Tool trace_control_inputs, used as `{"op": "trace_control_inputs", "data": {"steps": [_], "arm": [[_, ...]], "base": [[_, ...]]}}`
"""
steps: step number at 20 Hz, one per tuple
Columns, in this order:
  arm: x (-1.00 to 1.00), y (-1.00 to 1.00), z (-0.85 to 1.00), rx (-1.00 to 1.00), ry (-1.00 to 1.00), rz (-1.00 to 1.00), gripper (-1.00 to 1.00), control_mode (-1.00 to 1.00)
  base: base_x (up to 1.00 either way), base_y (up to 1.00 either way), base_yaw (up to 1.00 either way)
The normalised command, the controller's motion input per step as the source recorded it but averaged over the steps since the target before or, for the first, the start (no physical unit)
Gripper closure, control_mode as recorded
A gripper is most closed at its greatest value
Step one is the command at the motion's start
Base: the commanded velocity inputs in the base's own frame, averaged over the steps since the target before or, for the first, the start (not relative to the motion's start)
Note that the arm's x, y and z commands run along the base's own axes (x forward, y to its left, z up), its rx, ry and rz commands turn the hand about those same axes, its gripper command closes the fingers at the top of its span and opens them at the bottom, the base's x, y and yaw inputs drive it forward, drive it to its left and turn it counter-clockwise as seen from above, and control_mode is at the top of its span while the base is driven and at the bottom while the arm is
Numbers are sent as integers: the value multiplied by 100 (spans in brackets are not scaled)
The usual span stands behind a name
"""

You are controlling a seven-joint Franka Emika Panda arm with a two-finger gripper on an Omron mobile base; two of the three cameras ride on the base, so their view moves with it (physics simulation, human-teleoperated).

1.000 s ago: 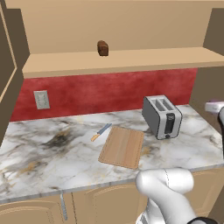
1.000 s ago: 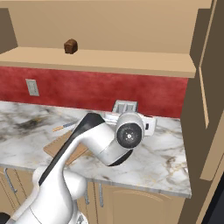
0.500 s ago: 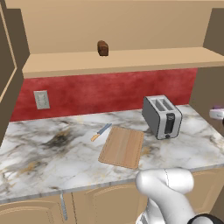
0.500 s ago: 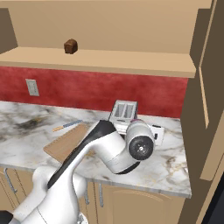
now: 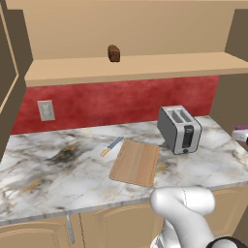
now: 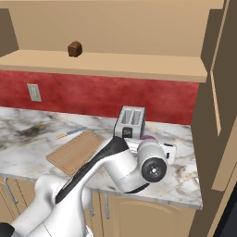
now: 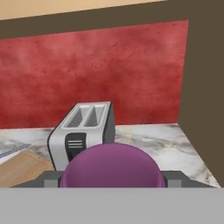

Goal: Pick the bread, place it on the cutting board, pick the jam, place it on the counter, and close the cabinet.

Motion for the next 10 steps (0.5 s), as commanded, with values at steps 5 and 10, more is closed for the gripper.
{"op": "trace_control_inputs", "data": {"steps": [5,10], "arm": [[0,-8,-40,0,0,0,100,-100],[0,-5,-41,0,0,0,100,-100]], "base": [[0,0,0],[0,0,0]]}}
